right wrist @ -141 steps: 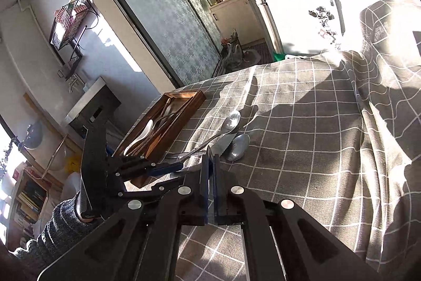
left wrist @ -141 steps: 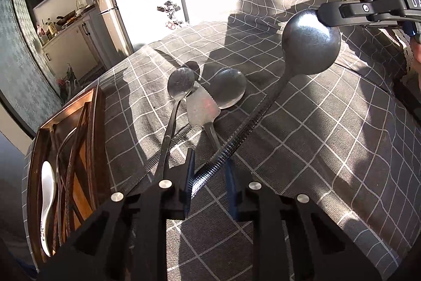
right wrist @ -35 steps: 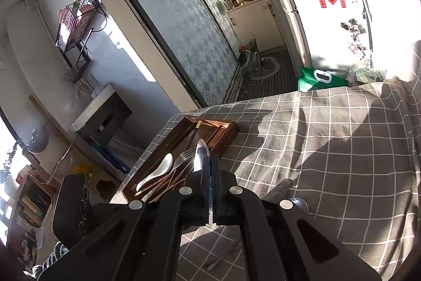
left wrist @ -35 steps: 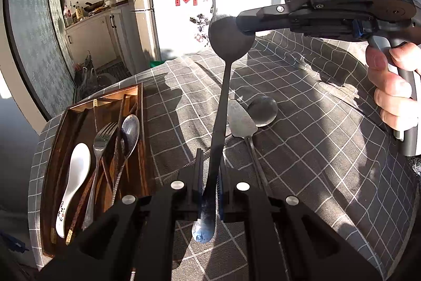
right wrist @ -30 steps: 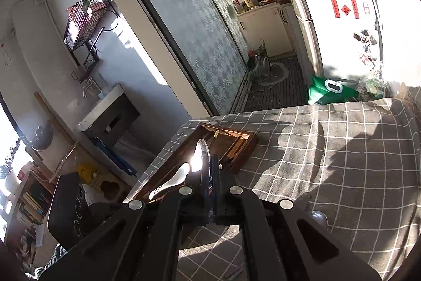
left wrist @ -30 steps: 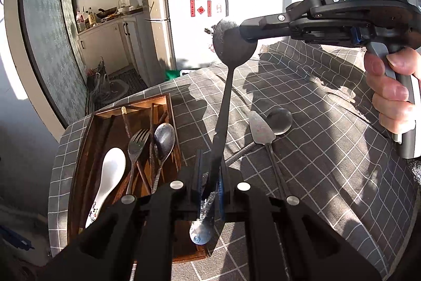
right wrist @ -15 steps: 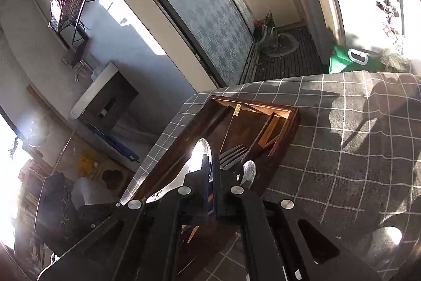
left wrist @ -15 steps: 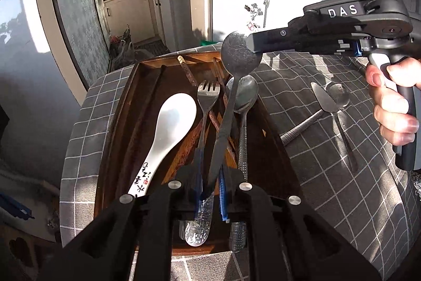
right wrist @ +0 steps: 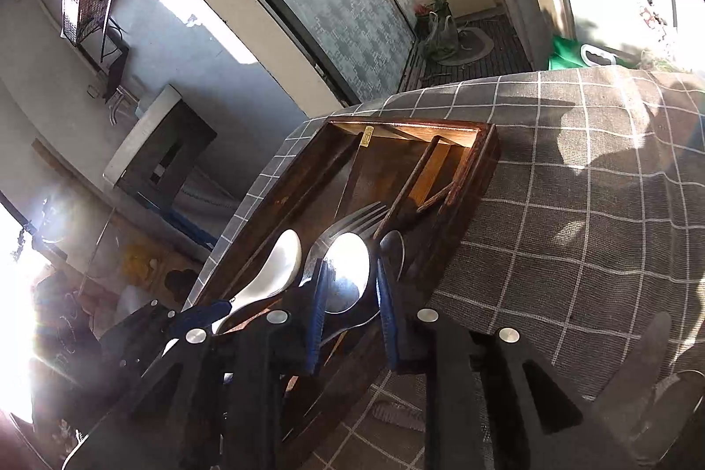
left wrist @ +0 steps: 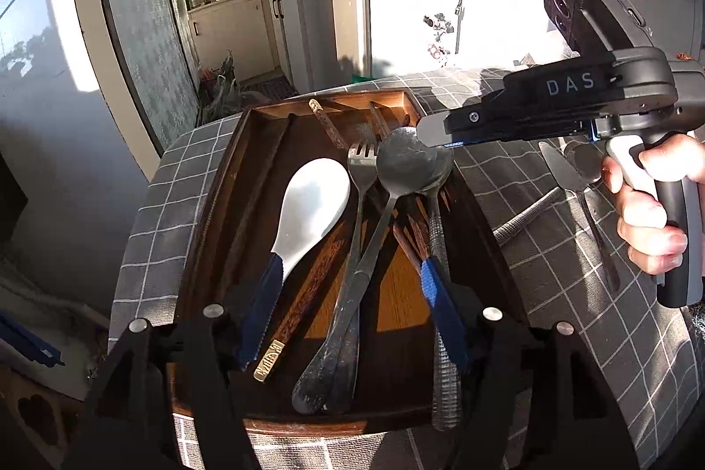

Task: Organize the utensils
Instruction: 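Lower the silver spoon into the wooden tray and open both grippers, then move the left gripper back over the remaining utensils, then grasp the serrated silver cake server with both grippers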

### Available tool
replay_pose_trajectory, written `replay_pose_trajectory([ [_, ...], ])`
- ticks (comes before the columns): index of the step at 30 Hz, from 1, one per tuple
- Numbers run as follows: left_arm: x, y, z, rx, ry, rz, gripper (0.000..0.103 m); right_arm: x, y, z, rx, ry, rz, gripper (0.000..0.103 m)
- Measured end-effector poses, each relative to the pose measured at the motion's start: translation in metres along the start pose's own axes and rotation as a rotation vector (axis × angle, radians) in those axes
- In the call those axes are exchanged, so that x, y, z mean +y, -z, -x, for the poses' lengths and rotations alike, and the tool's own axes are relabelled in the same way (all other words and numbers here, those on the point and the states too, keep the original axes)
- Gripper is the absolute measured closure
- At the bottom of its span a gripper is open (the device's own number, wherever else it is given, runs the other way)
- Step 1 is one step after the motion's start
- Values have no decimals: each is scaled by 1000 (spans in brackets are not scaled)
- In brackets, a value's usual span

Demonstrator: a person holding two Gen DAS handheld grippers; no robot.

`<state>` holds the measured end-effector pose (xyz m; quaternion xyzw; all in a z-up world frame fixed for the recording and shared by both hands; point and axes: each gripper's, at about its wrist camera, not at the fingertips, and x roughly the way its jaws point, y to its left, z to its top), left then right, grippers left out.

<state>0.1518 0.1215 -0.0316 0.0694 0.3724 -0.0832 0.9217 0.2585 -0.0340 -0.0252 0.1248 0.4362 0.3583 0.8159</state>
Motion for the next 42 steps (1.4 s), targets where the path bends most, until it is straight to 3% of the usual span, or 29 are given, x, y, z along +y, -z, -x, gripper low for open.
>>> replay_pose_trajectory([
  [1,1,-1,4,-7,0,7,30,0,0,11,-27,36,1,29],
  [2,1,-2,9,-17,-6,12,28,-1,-1,24,-61,52,3,19],
  [3,1,-3,13,-26,-11,13,26,-3,-2,35,-75,42,6,17],
  [8,-11,-10,37,-74,9,10,24,-29,-1,96,-133,70,-6,17],
  [15,-66,-17,40,-79,138,-60,21,-77,29,135,-126,144,-59,17],
  [17,-86,-16,33,-61,167,-86,21,-85,37,135,-111,142,-73,18],
  [23,-140,-5,8,9,233,-159,21,-97,50,115,-31,62,-129,43],
  [29,-161,-2,-11,53,259,-164,21,-95,61,96,39,50,-154,44],
  [33,-166,-3,-21,81,260,-163,31,-96,62,87,62,66,-165,44],
  [38,-168,-2,-32,117,275,-159,39,-100,62,82,60,49,-206,45],
  [42,-165,-4,-35,120,285,-141,41,-113,61,81,39,-3,-299,51],
])
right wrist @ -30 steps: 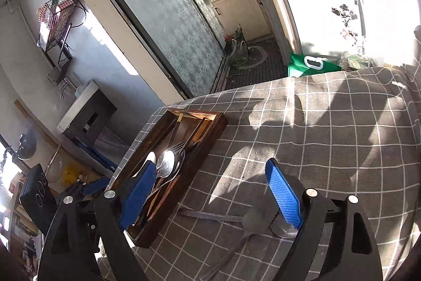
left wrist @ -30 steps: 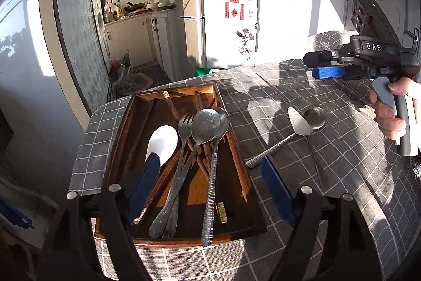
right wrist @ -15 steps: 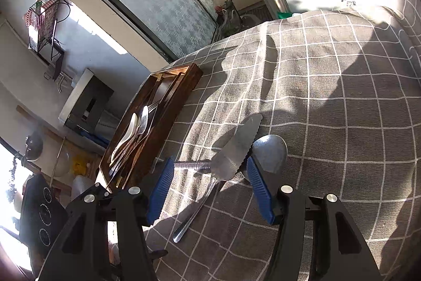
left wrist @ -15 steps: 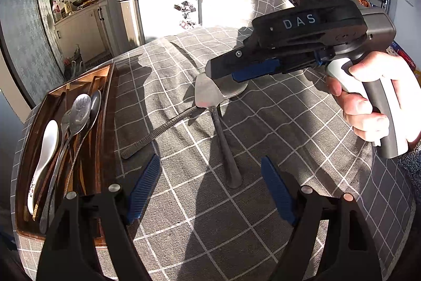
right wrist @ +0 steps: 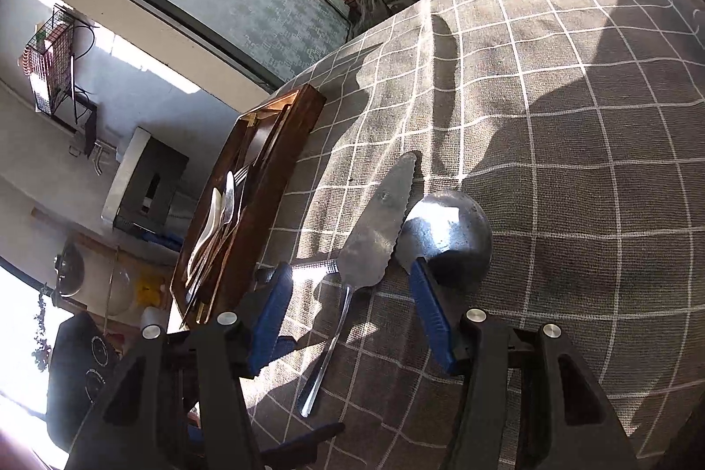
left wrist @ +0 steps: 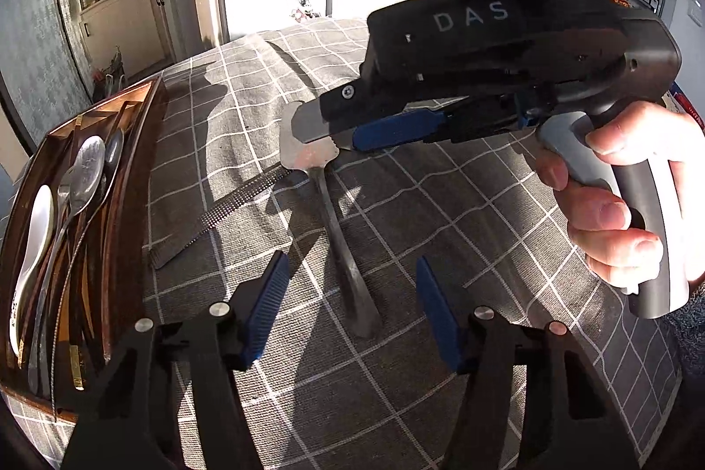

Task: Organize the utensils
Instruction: 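Grasp the serrated silver cake server with both grippers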

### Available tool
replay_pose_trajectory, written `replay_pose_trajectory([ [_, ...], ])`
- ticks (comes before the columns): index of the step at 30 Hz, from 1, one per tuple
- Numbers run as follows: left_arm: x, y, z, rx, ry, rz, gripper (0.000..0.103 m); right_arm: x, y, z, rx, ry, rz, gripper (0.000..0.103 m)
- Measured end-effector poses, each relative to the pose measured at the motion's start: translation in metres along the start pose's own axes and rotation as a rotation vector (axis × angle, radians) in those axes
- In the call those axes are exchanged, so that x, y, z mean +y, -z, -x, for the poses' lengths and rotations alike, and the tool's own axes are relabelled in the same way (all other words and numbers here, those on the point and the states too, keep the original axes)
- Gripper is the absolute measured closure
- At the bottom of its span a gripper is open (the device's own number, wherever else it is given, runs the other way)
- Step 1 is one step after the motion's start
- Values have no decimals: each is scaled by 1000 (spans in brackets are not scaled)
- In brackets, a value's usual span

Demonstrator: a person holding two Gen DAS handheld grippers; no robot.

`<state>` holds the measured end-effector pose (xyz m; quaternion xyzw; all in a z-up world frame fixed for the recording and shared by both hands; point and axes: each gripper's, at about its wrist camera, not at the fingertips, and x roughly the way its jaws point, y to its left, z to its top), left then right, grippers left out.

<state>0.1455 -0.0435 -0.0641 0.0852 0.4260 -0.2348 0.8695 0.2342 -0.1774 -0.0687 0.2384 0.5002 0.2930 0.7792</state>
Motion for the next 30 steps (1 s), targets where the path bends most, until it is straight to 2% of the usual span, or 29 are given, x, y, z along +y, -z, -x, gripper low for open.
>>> replay_pose_trajectory([
  [5,-3,-1,-2,3,-34,-12,44,-1,-1,-2,-7,-24,-45,54],
  [7,-2,0,-1,-4,-30,-1,60,1,0,-4,1,-32,-47,54],
  [9,-1,0,0,-6,-37,-5,67,3,1,-7,3,-38,-49,54],
  [12,-3,1,1,-8,-23,-24,88,2,1,-7,0,-40,-57,54],
  [17,-4,0,1,-13,-17,-24,89,-5,3,-3,-9,-53,-79,54],
  [22,6,0,2,-13,46,14,90,-9,5,-3,-36,-83,-114,55],
  [23,7,0,2,-13,52,12,90,-8,4,-4,-38,-67,-107,57],
  [27,5,0,3,-18,46,-12,90,-7,4,-10,-44,5,-79,90],
  [28,4,0,4,-19,40,-19,90,-8,5,-11,-47,6,-77,95],
  [30,2,2,5,-18,36,-24,90,-10,6,-10,-56,1,-76,96],
])
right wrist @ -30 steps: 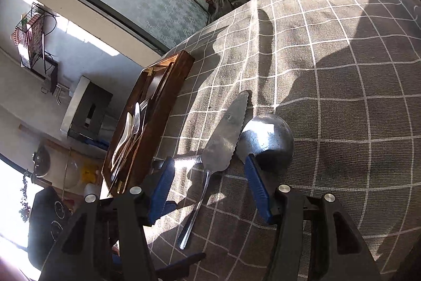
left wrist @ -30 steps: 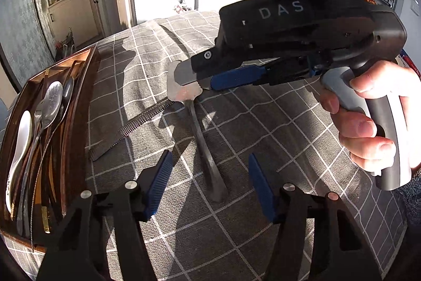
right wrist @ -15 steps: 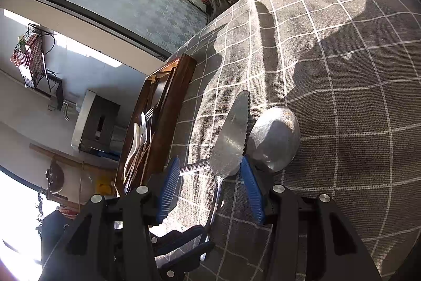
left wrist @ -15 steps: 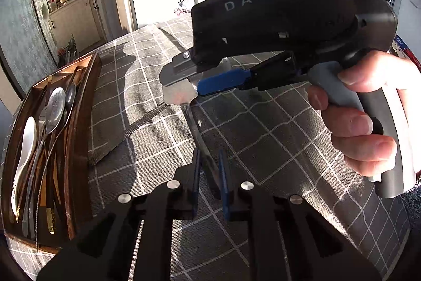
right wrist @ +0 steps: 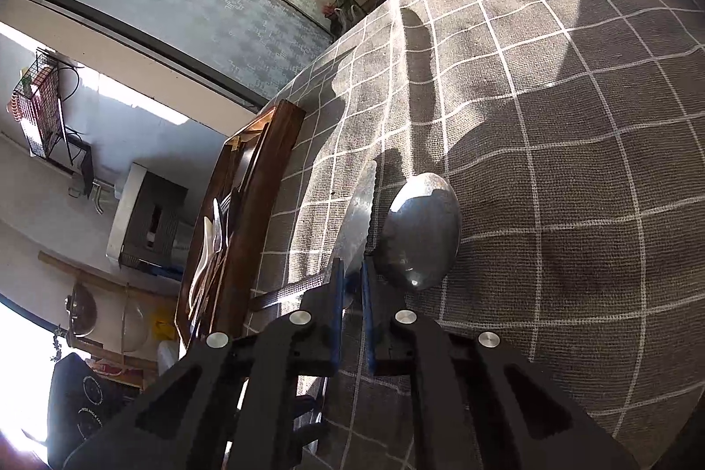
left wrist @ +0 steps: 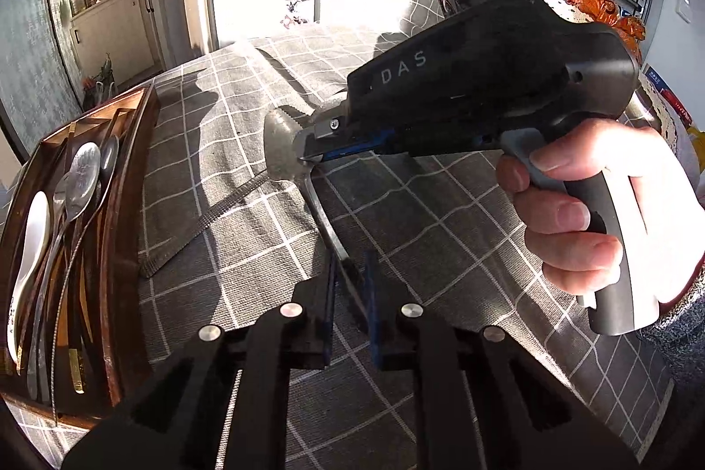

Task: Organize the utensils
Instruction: 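Grasp the serrated silver cake server with both grippers, then carry the cake server into the wooden tray and open both grippers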

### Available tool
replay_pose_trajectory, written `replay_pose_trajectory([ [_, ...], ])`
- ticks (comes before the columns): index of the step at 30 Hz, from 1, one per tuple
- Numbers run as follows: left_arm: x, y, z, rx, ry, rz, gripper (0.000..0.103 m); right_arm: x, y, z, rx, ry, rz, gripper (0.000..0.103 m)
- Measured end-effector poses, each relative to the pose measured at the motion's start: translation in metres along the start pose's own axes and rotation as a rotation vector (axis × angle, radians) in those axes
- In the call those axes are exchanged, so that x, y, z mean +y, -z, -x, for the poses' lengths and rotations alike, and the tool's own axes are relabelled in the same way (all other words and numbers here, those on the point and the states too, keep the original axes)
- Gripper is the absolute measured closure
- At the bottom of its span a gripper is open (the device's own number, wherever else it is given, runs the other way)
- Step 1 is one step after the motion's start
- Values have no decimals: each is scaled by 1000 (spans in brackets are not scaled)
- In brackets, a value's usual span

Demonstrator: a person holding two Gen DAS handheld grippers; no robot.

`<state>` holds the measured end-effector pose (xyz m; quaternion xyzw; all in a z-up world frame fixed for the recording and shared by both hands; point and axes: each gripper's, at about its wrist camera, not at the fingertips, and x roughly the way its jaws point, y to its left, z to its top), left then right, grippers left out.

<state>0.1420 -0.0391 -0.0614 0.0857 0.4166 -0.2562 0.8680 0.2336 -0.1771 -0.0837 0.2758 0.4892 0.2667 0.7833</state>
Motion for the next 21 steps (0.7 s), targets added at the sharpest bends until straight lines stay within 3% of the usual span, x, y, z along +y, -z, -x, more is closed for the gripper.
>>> replay_pose_trajectory([
  [9,-9,-3,1,-18,-13,-30,89,15,0,14,-45,-7,43,100],
  [12,-9,-5,1,-20,-21,-29,70,20,1,19,-50,-24,45,101],
  [15,-8,-5,1,-21,-17,-20,69,24,1,28,-67,-38,47,102],
  [17,-7,-6,2,-18,-17,-17,72,27,1,34,-79,-50,41,102],
  [18,-7,-6,3,-16,-10,-18,85,28,1,37,-85,-57,39,103],
  [19,-8,-6,4,-19,-18,-23,89,31,1,40,-91,-62,42,103],
  [21,-10,-6,9,-30,-50,-40,90,35,1,46,-100,-69,45,103],
])
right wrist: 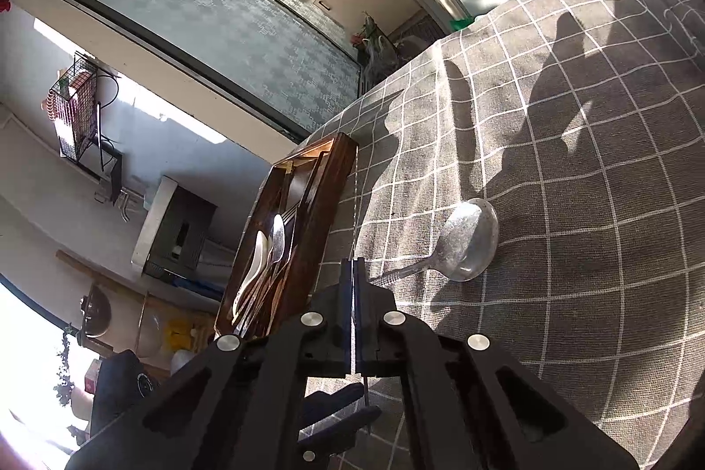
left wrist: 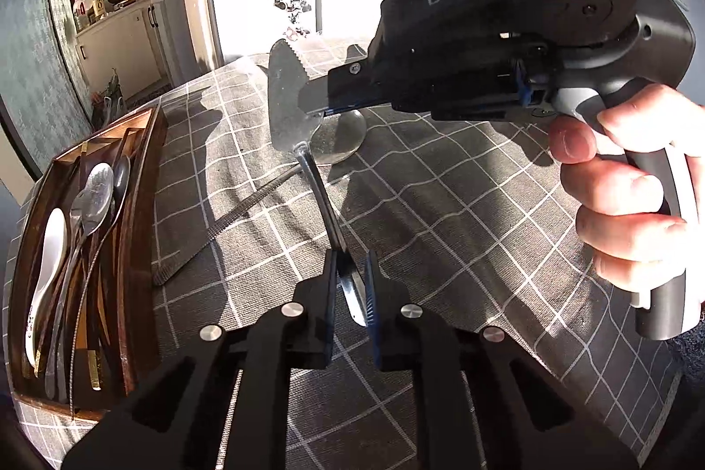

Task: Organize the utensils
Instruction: 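Carry the cake server into the wooden tray and open both grippers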

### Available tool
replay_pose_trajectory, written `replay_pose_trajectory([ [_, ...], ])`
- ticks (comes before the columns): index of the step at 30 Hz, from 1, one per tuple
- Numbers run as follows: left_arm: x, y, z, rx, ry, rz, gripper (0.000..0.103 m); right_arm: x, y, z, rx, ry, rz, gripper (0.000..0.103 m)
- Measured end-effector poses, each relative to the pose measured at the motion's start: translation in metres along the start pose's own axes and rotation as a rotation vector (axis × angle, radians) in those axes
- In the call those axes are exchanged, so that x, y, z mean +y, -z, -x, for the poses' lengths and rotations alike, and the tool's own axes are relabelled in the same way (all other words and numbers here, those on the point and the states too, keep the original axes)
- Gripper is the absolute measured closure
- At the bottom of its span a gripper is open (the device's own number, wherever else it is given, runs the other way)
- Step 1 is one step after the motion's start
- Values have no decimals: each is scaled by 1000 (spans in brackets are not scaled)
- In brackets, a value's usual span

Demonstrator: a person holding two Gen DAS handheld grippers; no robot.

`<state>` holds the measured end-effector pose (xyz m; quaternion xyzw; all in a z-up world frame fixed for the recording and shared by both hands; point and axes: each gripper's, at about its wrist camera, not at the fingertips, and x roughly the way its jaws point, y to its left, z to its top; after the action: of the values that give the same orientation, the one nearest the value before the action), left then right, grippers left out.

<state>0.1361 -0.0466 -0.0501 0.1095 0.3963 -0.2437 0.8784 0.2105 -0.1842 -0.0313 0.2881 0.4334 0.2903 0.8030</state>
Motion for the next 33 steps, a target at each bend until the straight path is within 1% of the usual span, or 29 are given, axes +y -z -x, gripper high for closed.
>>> replay_pose_trajectory([
  [5,7,-5,18,-30,-3,7,91,10,-5,9,-22,-21,7,102],
  [9,16,-9,35,-55,-25,8,92,28,-8,10,-33,-47,27,102],
  [12,27,-5,51,-77,-53,15,93,45,-9,3,-29,-69,45,102],
  [16,50,3,66,-86,-85,56,93,68,-8,-17,-6,-97,67,102],
  [21,86,17,78,-70,-145,86,94,91,-6,-54,29,-136,65,102],
  [24,108,24,81,-46,-186,107,94,98,-5,-79,51,-156,45,102],
  [29,140,37,80,-3,-220,150,96,99,-1,-118,95,-183,-2,102],
  [30,145,40,78,5,-223,161,97,98,1,-125,106,-181,-12,102],
  [33,156,45,73,27,-234,173,97,95,4,-138,117,-139,-9,100],
])
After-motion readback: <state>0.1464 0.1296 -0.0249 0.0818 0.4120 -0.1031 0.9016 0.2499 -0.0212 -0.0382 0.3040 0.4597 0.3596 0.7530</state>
